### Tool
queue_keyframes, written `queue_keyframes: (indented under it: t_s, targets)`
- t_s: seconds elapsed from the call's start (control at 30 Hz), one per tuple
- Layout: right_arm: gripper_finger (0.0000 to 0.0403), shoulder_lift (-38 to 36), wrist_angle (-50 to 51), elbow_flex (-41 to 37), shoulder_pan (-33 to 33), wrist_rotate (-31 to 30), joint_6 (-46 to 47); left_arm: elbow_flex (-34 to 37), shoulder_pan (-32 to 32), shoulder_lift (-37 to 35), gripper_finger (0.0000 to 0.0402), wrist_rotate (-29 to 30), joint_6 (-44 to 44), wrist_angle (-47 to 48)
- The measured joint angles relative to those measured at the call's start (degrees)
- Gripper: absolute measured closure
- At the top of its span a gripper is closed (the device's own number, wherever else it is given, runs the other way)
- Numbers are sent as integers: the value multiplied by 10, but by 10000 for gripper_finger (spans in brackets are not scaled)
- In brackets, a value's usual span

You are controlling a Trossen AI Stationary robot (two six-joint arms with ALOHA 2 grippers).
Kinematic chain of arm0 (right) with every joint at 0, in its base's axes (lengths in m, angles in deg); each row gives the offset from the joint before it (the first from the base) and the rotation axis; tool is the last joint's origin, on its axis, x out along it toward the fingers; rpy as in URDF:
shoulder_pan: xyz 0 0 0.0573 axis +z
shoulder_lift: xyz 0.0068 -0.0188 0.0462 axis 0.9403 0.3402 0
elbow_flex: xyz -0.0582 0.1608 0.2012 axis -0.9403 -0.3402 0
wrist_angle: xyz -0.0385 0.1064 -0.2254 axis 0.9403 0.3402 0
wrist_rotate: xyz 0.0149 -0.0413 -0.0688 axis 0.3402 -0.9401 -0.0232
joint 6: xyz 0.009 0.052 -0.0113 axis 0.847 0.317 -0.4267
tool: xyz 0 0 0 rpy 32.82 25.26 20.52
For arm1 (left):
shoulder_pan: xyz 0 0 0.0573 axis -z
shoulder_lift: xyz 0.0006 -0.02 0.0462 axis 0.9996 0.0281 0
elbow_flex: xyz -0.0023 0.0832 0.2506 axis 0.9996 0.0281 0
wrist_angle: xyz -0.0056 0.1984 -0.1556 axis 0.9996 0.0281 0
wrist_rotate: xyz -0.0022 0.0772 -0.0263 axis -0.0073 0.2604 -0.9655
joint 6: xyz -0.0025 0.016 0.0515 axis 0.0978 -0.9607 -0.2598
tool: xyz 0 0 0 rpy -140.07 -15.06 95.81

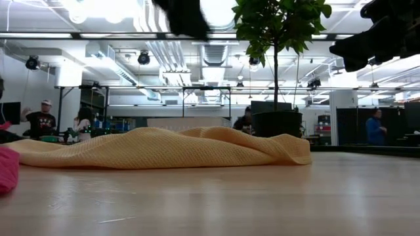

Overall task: Pick and placing Produce into tupperware
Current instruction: Return to Home Position

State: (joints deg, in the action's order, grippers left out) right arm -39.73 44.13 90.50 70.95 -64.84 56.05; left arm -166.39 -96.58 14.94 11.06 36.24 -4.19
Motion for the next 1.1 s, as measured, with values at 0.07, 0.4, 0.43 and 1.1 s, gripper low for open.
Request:
queue_keyframes:
  t_s: [0.07,0.4,0.43,1.1]
  targets:
    - [323,0,5,0,0,0,0,22,28,-36,140,-23,-1,-74]
    - [335,0,6,0,0,0,11,233,144,-119,140,-42,-51,-511]
    - [334,0,7,0,0,0,11,254,147,-118,140,-39,-52,-531]
    - [334,0,8,0,0,0,30,482,208,-435,140,195,-14,-410]
